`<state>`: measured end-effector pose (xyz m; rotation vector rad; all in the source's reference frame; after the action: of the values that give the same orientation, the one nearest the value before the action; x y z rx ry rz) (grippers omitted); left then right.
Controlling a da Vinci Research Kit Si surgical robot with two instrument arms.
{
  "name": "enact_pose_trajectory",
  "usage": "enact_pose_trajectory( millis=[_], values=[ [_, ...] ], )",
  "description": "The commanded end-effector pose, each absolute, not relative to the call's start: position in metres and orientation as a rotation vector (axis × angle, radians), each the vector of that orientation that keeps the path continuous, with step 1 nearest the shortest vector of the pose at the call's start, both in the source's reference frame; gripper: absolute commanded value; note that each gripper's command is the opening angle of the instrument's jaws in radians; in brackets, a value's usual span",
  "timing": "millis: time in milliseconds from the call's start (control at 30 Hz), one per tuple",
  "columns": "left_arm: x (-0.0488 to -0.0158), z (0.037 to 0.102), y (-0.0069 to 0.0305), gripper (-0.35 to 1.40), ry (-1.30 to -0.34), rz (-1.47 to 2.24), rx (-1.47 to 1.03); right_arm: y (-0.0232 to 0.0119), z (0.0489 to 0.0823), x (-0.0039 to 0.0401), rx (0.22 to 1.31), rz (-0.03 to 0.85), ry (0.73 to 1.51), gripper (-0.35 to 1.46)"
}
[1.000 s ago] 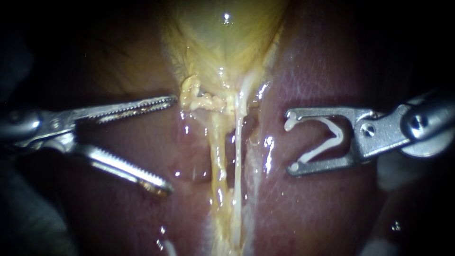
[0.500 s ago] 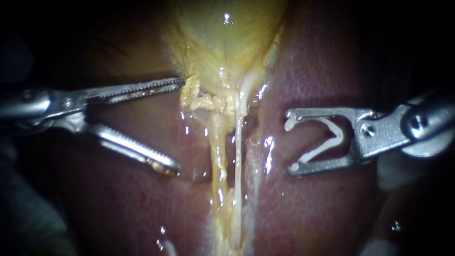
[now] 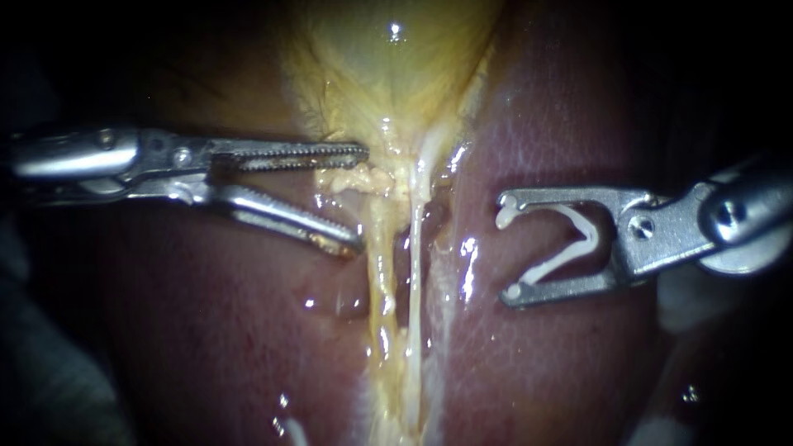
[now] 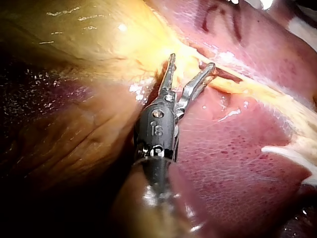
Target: Grabbing gallbladder
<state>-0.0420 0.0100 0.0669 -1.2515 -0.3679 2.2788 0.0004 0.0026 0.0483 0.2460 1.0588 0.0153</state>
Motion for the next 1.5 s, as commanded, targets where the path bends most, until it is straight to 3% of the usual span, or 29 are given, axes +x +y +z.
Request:
enact_pose_trajectory(
  millis=[33, 433, 667, 867, 1067, 1500],
  values=[
    [-0.0418, 0.0672, 0.0102, 0.46, -0.365, 2.283, -1.244, 0.0026, 0.0483, 0.0004, 0.246, 0.015, 1.059, 0.5],
    [-0.0412, 0.0691, 0.0109, 0.37, -0.345, 2.284, -1.199, 0.0026, 0.0483, 0.0004, 0.246, 0.015, 1.059, 0.5],
    [-0.0409, 0.0691, 0.0106, 0.09, -0.37, 2.247, -1.177, 0.0025, 0.0483, 0.0004, 0.246, 0.015, 1.059, 0.5],
    [-0.0404, 0.0687, 0.0106, 0.02, -0.389, 2.223, -1.162, 0.0025, 0.0483, 0.0004, 0.246, 0.015, 1.059, 0.5],
    [-0.0401, 0.0676, 0.0105, -0.35, -0.409, 2.195, -1.149, 0.0025, 0.0483, 0.0004, 0.246, 0.015, 1.059, 0.5],
    [-0.04, 0.06, 0.0115, -0.35, -0.451, 2.128, -1.136, 0.0025, 0.0483, 0.0004, 0.246, 0.015, 1.059, 0.5]
  ],
)
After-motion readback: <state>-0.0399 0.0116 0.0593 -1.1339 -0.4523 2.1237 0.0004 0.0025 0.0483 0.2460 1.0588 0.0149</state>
